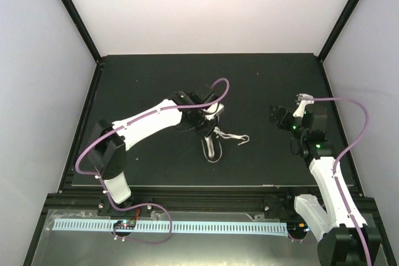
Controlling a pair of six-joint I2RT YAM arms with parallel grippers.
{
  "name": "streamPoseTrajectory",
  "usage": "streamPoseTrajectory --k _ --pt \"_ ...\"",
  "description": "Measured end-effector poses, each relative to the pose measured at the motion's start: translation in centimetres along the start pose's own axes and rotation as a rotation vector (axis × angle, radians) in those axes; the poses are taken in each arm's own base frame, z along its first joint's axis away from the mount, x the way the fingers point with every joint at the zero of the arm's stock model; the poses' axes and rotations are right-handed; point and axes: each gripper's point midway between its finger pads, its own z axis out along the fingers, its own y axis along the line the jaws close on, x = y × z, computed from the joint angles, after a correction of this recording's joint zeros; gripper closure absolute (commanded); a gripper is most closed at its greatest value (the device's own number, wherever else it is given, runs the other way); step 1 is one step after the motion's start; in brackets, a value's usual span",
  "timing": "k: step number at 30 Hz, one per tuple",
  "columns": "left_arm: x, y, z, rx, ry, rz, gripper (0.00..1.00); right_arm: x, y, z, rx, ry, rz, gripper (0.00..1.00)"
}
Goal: Tie the shoes
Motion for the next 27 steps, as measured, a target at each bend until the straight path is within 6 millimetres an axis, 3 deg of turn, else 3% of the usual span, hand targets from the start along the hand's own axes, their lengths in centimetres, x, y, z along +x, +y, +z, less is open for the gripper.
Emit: streamPoseTrajectory --k 4,9,14,16,18,22,27 --pt "3.3 1.3 1.6 -0.045 0.097 -0.007 0.98 2.5 -0.5 1.4 -0.006 0.106 0.023 0.03" --pt "4.8 2.1 2.5 -0.078 0.145 -0.01 0.94 5.7 -1.6 2.9 0.029 0.245 0.054 0.06" --pt "5.4 3.0 3.3 -0.112 0.148 -0.015 0.4 8.4 -1.2 3.5 0.02 0.356 0.077 0.09" --pt "5.1 3.1 3.3 -0.121 0.125 -0.023 0.24 9.0 0.1 3.5 -0.023 0.378 0.073 0.11" --pt "4.7 3.3 2.8 -0.132 0.088 -0.023 0.14 9.6 1.4 3.5 -0.066 0.401 0.059 0.13" --pt "3.5 3.6 -0.7 -0.155 -0.057 -0.037 0.03 11.4 3.8 3.7 -0.119 0.469 0.017 0.19" --pt "0.9 4.7 -9.1 -0.134 -0.341 -0.067 0.01 13.6 5.5 3.7 -0.139 0.547 -0.042 0.25"
